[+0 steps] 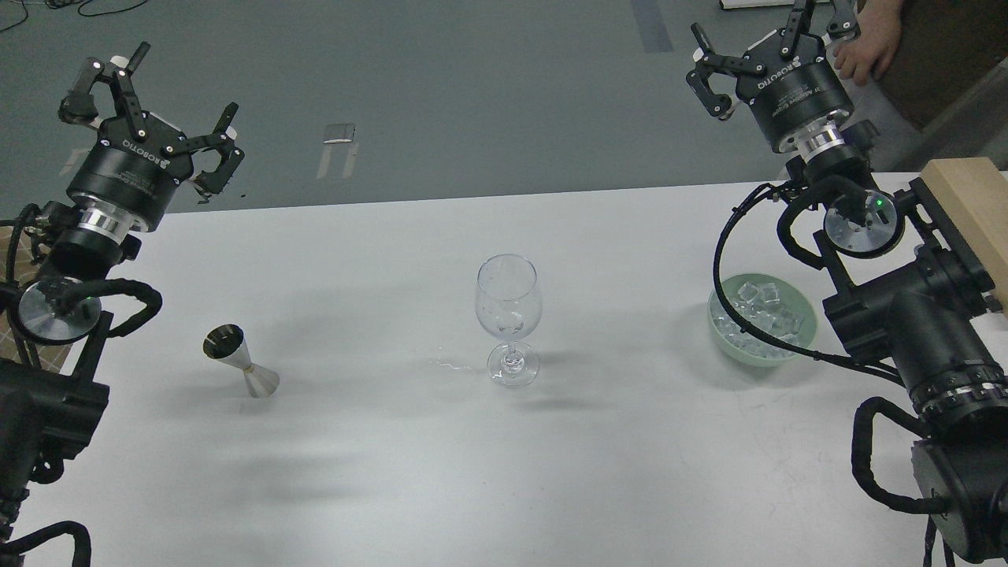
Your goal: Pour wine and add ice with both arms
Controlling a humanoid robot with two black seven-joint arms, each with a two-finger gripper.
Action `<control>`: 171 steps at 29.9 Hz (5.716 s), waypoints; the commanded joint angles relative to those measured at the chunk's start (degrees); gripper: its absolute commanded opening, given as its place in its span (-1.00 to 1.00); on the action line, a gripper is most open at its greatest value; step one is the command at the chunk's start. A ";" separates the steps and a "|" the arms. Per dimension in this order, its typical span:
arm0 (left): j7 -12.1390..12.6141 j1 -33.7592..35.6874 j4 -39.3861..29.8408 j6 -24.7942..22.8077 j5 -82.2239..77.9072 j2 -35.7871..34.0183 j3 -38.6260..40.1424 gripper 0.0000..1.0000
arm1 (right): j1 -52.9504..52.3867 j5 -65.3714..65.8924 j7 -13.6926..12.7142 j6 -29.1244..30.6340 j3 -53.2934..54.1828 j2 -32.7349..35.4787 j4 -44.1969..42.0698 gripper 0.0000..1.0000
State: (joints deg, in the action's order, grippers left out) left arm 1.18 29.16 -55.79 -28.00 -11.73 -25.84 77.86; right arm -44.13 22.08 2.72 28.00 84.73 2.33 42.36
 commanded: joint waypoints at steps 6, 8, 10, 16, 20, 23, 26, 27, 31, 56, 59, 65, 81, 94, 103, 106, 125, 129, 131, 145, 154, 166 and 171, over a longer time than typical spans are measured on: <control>-0.13 -0.07 0.07 0.00 0.04 0.00 0.19 0.96 | -0.08 -0.02 0.00 0.00 0.00 -0.04 0.00 0.99; -0.04 -0.07 -0.02 0.00 -0.04 -0.09 0.19 0.96 | -0.08 -0.02 0.00 0.00 0.00 -0.04 0.00 0.99; -0.04 -0.07 -0.02 0.00 -0.04 -0.18 0.19 0.96 | -0.08 -0.02 0.00 0.00 0.00 -0.04 0.00 1.00; -0.04 -0.07 -0.02 0.00 0.04 -0.18 0.28 0.96 | -0.08 -0.02 0.00 0.00 0.00 -0.04 0.09 0.99; -0.04 -0.33 0.07 0.00 -0.13 -0.18 0.28 0.96 | -0.08 -0.02 0.09 0.00 0.00 -0.04 0.09 0.99; -0.04 -0.51 0.07 0.00 -0.04 -0.18 0.36 0.96 | -0.16 0.06 0.00 0.00 0.00 -0.04 0.09 0.99; -0.13 -0.51 0.07 0.00 -0.04 -0.18 0.28 0.96 | -0.16 0.06 0.00 0.00 0.00 -0.04 0.09 0.99; -0.13 -0.51 0.07 0.00 -0.04 -0.18 0.36 0.96 | -0.16 -0.02 0.00 0.00 0.00 -0.04 0.09 0.99; -0.13 -0.68 -0.02 0.00 -0.13 -0.09 0.19 0.96 | -0.16 -0.02 0.00 0.00 0.00 -0.04 0.09 0.99; 1.81 -6.65 -5.89 0.00 3.02 -2.63 3.35 0.96 | -0.08 0.06 0.00 0.00 -0.09 -0.04 -0.17 0.99; 2.51 -9.20 -9.77 0.00 5.66 -3.86 3.53 0.96 | -0.08 0.06 0.00 0.00 -0.09 0.05 -0.35 0.99; 3.83 -13.77 -17.24 0.84 13.66 -7.29 4.49 0.95 | 0.19 0.06 0.09 0.00 -0.09 -0.22 -0.44 0.99; 3.92 -28.01 -28.31 5.59 14.46 -7.38 13.10 0.95 | 0.98 0.06 0.00 0.00 -0.35 -1.36 -0.44 0.99; 6.20 -38.56 -37.54 10.86 21.66 -6.77 21.10 0.95 | 0.89 0.15 0.00 0.00 -0.35 -2.33 -0.44 0.99; 6.20 -44.71 -41.85 11.04 25.97 -5.80 21.98 0.95 | 0.71 0.15 0.00 0.00 -0.27 -2.33 -0.44 0.99; 6.20 -45.94 -42.47 12.00 26.15 -4.57 22.07 0.95 | 0.71 0.15 0.00 0.00 -0.27 -2.33 -0.52 0.99; 6.81 -54.30 -45.37 11.66 26.15 3.25 22.69 0.95 | 0.36 0.15 0.00 0.00 -0.27 -2.33 -0.61 0.99; 8.49 -54.38 -45.37 9.64 26.15 3.34 22.86 0.95 | 0.45 0.15 0.00 0.00 -0.27 -2.33 -0.61 0.99; 8.75 -54.91 -45.37 8.50 26.15 3.43 22.78 0.95 | 0.45 0.15 0.00 0.00 -0.27 -2.33 -0.61 0.99; 8.93 -61.59 -45.37 0.00 26.24 5.35 21.37 0.95 | 0.63 0.15 0.00 0.00 -0.27 -2.33 -0.61 0.99; 12.44 -62.21 -45.28 0.00 26.24 11.33 17.15 0.95 | 0.63 0.15 0.00 0.00 -0.27 -2.33 -0.61 0.99; 12.44 -63.17 -45.11 3.12 26.24 13.62 15.92 0.96 | 0.71 0.15 0.00 0.00 -0.27 -2.33 -0.61 0.99; 12.44 -63.44 -44.84 4.53 26.24 13.71 15.13 0.96 | 0.71 0.15 0.00 0.00 -0.27 -2.33 -0.61 0.99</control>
State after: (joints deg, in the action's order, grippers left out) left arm 13.63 -34.10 -100.79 -23.96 14.51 -12.16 93.66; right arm -43.42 22.24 2.72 28.00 84.46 0.00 41.75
